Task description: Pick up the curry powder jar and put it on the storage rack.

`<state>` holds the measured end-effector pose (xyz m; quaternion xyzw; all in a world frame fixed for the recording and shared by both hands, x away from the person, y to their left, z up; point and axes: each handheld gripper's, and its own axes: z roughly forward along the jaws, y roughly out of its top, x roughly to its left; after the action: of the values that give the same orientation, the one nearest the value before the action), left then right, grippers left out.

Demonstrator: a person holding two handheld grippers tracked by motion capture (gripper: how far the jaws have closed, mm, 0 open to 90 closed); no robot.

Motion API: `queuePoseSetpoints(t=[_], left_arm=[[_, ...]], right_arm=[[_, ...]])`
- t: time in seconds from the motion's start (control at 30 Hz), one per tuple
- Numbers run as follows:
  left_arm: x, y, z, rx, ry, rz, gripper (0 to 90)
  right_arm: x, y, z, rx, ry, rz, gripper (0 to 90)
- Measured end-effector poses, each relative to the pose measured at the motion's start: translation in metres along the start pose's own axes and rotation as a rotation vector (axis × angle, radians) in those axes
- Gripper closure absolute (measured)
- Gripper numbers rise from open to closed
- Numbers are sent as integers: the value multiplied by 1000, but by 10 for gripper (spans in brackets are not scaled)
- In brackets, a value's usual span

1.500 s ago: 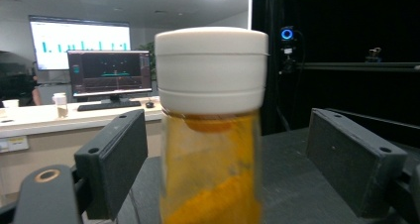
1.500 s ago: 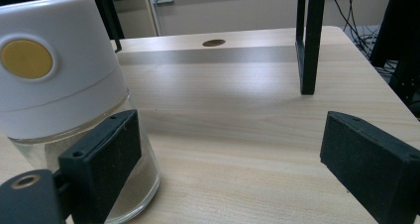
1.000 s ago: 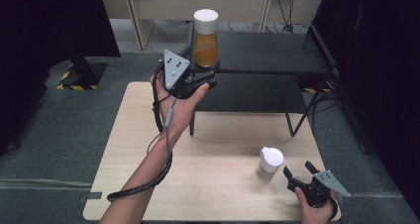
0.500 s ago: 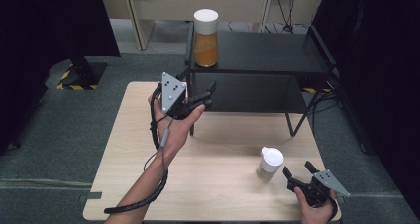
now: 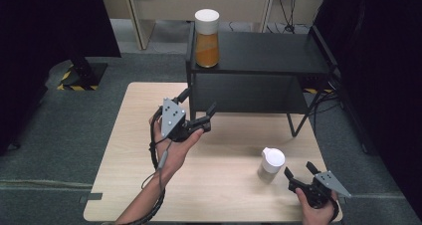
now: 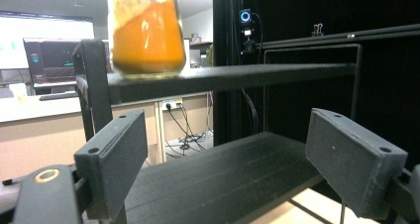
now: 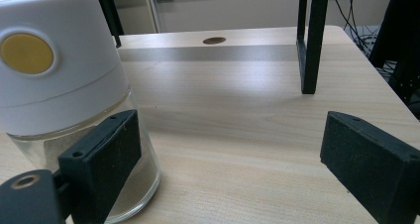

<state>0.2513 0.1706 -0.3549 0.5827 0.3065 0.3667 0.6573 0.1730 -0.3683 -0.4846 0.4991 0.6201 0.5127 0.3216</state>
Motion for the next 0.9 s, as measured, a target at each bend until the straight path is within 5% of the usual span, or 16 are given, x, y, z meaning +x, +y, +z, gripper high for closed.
queuePoseSetpoints(t=[0.4, 0.9], left_arm=[[4, -32, -17, 24, -31, 12, 153], [-2, -83, -36, 67, -20, 4, 152]], right_arm=[[0, 0, 0, 0, -1, -3, 89], [1, 0, 0, 1, -2, -5, 89]])
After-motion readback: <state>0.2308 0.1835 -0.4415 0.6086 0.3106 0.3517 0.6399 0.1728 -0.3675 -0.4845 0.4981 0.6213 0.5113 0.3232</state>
